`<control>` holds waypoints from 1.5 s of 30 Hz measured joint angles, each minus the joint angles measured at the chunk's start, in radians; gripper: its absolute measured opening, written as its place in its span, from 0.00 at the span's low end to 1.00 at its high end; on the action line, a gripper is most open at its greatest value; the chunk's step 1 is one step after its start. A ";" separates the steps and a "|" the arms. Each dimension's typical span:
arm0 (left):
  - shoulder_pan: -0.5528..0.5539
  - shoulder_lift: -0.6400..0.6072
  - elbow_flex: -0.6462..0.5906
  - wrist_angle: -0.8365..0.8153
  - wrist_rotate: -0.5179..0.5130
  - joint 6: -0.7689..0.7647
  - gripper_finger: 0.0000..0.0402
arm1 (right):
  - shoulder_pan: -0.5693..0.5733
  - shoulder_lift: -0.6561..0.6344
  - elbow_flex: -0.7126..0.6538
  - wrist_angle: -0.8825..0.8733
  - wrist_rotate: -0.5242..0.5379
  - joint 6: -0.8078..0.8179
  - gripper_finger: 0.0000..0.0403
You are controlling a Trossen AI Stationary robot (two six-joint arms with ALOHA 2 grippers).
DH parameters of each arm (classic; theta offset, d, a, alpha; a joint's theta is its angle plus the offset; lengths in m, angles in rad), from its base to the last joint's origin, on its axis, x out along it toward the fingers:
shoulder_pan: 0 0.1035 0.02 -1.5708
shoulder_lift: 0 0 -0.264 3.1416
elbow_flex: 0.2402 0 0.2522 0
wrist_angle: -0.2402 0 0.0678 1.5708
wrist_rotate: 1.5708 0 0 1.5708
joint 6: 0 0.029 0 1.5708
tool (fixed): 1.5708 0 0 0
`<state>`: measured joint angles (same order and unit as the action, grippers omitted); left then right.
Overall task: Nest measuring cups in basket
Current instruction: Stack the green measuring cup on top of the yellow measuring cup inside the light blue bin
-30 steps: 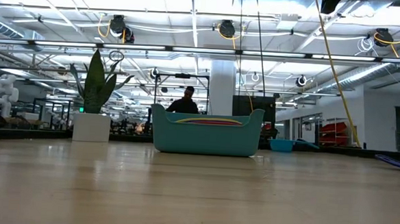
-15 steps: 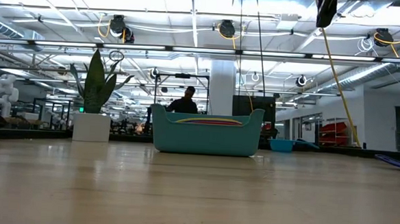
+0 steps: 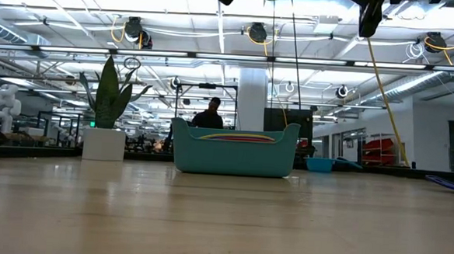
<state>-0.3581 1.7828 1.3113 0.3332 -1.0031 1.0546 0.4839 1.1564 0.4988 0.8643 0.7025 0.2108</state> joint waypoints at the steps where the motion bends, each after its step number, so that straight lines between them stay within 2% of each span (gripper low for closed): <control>1: 0.003 0.000 0.000 0.000 -0.001 -0.005 0.48 | 0.000 0.000 0.000 -0.006 0.000 0.007 0.00; 9: 0.034 0.000 0.000 -0.057 0.016 -0.004 0.29 | 0.000 0.000 0.000 -0.025 -0.001 0.041 0.00; 17: 0.041 0.000 -0.001 -0.108 0.036 0.040 0.04 | 0.000 -0.001 0.001 -0.025 -0.022 0.041 0.00; 22: 0.024 0.001 -0.003 -0.099 0.034 0.093 0.04 | 0.000 -0.003 0.002 -0.024 -0.077 0.033 0.04; 28: 0.014 0.000 -0.001 -0.088 0.055 0.033 0.02 | 0.005 -0.022 0.001 -0.072 -0.175 0.013 0.19; 32: 0.016 -0.006 -0.001 -0.100 0.211 -0.022 0.03 | 0.009 -0.063 0.001 -0.125 -0.250 0.013 0.30; 36: 0.019 -0.017 0.000 -0.131 0.435 -0.050 0.02 | 0.012 -0.130 0.001 -0.182 -0.416 0.016 0.38; 41: 0.015 -0.051 0.000 -0.202 0.691 -0.088 0.03 | 0.045 -0.236 0.001 -0.316 -0.549 0.077 0.41; 45: 0.017 -0.074 0.000 -0.208 0.986 -0.126 0.02 | 0.076 -0.296 0.000 -0.402 -0.559 0.076 0.40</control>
<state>-0.3406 1.7086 1.3117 0.1257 -0.0174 0.9291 0.5603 0.8602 0.4992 0.4623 0.1431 0.2867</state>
